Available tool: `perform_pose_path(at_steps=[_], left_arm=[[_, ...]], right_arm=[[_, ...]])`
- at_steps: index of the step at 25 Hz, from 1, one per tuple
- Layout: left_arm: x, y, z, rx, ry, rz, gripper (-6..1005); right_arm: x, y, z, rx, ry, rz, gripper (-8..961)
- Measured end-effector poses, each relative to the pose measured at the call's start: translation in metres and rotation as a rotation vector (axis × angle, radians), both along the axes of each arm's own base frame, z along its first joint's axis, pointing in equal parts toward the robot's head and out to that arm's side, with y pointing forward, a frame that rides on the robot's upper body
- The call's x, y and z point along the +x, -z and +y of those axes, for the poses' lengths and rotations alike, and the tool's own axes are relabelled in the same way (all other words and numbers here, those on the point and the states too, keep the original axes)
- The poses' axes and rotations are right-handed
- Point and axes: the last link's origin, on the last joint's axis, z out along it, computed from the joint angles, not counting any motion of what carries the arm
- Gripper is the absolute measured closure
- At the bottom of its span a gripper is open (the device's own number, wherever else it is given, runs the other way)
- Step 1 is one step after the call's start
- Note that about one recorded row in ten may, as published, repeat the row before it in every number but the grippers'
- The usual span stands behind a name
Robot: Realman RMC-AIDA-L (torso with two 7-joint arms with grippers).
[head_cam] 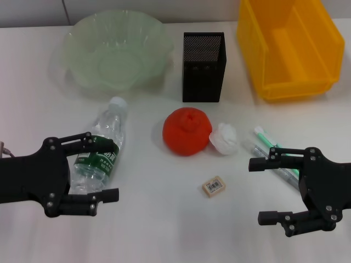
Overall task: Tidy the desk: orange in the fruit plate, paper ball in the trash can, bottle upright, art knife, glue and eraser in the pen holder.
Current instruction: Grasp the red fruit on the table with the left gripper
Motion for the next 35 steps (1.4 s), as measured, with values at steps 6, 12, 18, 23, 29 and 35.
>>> perform_pose_path(at_steps=[6,12,18,23,29,35], left_arm=[[0.002,0.0,0.005,0.002,-0.004,0.005,170],[0.007,0.0,0.011,0.004,-0.009,-0.003,182],[0.015,0.004,0.033,0.011,-0.073,0.047,193],[0.031,0.024,0.072,0.01,-0.142,0.194,203],[0.06,0.067,0.118,0.033,-0.157,0.398,214],[0.078,0.094,0.122,-0.001,-0.125,0.419,225]], right_arm=[[0.0,-0.002,0.001,0.01,0.002,0.005,149],[-0.001,-0.003,0.002,0.021,0.01,0.016,149],[0.009,-0.005,0.007,0.091,0.087,0.005,149],[0.029,-0.008,0.005,0.166,0.214,-0.019,149],[0.044,-0.008,0.002,0.213,0.293,-0.045,148],[0.048,-0.003,0.002,0.213,0.319,-0.059,148]])
